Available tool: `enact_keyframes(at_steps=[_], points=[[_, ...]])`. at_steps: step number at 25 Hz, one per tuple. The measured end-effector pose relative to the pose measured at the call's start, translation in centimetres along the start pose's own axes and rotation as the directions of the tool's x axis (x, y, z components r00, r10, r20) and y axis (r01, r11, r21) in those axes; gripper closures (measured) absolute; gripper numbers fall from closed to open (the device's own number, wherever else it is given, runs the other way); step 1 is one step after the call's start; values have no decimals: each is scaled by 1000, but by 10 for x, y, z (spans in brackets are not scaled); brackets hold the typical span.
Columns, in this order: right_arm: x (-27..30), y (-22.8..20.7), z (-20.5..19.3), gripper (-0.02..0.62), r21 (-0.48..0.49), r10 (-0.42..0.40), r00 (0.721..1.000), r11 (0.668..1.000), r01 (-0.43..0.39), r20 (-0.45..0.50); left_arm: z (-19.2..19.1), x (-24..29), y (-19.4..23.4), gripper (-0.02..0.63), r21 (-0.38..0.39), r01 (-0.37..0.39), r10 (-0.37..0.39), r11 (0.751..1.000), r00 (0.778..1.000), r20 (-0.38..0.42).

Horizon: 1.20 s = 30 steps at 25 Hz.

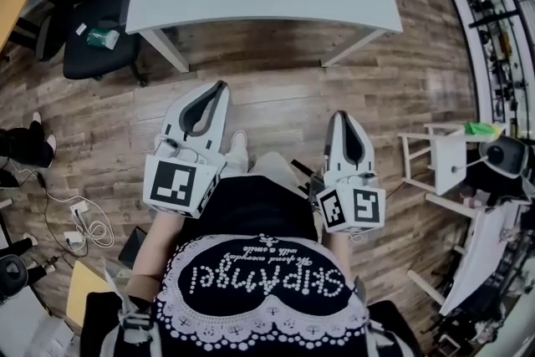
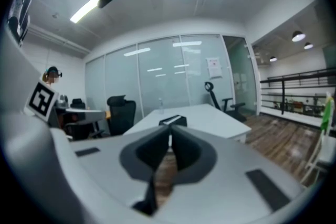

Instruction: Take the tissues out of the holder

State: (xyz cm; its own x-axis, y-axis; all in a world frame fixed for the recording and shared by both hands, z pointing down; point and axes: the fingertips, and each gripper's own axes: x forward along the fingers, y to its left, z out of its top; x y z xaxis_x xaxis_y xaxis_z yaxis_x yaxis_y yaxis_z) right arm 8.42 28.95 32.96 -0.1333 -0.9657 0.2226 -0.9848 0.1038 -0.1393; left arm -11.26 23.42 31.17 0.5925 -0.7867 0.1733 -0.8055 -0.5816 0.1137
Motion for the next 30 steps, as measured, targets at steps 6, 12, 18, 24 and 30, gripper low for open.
enact_keyframes(at_steps=[6, 12, 18, 24, 30], points=[[21, -2, 0, 560, 5, 4, 1000, 1000, -4, -16, -2, 10, 19, 575, -9, -31, 31, 999, 999, -18], [40, -11, 0, 560, 14, 16, 999, 1000, -15, -33, -1, 26, 27, 575, -9, -56, 56, 998, 998, -38], [71, -32, 5, 560, 18, 48, 997, 999, -47, -56, 3, 59, 30, 575, -18, -82, 81, 997, 996, -44], [115, -66, 23, 560, 13, 99, 994, 995, -98, -55, 16, 106, 27, 575, -17, -109, 108, 994, 994, -18], [150, -91, 32, 559, 17, 161, 985, 987, -160, -66, 29, 142, 30, 575, -11, -169, 169, 986, 986, -4]])
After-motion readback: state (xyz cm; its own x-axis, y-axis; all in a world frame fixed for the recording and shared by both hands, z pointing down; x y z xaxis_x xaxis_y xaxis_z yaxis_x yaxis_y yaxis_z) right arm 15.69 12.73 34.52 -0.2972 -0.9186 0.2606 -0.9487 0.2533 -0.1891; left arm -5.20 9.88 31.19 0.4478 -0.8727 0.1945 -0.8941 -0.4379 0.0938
